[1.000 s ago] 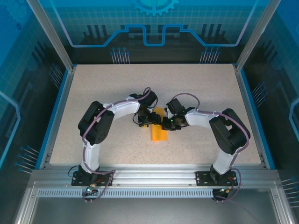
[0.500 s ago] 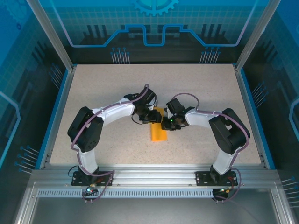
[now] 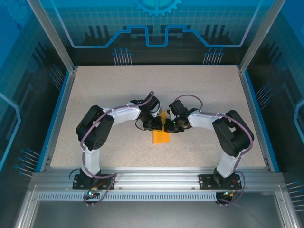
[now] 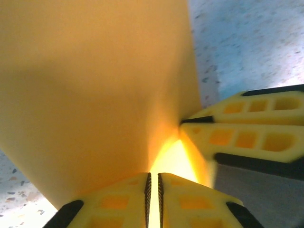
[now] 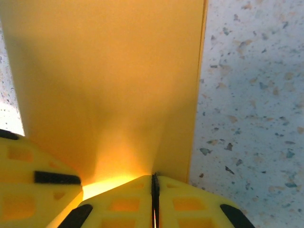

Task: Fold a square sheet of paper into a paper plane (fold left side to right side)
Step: First fold the square sheet of paper in half at the center of the table.

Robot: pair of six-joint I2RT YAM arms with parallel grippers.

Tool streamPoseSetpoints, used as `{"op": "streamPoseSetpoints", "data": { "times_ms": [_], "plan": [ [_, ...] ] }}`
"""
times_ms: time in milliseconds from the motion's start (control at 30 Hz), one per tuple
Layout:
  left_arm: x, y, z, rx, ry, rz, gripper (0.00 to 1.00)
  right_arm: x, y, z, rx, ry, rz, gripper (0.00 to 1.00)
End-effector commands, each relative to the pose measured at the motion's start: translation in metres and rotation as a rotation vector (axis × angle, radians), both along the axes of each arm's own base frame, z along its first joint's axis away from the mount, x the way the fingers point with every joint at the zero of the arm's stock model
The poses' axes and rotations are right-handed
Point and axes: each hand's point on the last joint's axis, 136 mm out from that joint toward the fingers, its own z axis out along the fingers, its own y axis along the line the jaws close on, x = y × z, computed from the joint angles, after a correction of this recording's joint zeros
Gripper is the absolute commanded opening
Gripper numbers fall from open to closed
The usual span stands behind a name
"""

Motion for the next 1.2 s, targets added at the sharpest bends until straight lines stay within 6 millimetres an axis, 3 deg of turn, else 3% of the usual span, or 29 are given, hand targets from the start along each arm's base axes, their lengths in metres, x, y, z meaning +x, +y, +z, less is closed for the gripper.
{"op": "streamPoseSetpoints", "data": {
  "times_ms": [0, 300, 567, 867, 1167],
  "plan": [
    [-0.002, 0.011, -0.017, 0.039, 0.004, -0.007, 0.12, -0.029, -0.020, -0.030, -0.123, 0.122, 0.002, 0.10],
    [-0.007, 0.032, -0.036, 0.066, 0.040, 0.034, 0.09, -0.033, -0.024, -0.034, -0.143, 0.138, 0.000, 0.09],
    [-0.007, 0.055, -0.037, 0.072, 0.042, 0.079, 0.11, -0.035, -0.028, -0.036, -0.164, 0.145, -0.001, 0.09],
    [-0.002, 0.070, -0.018, 0.044, 0.014, 0.113, 0.14, -0.036, -0.030, -0.036, -0.171, 0.142, -0.001, 0.08],
    [0.003, 0.047, 0.025, -0.138, -0.067, 0.082, 0.14, -0.033, -0.027, -0.030, -0.151, 0.124, 0.000, 0.08]
  ]
}}
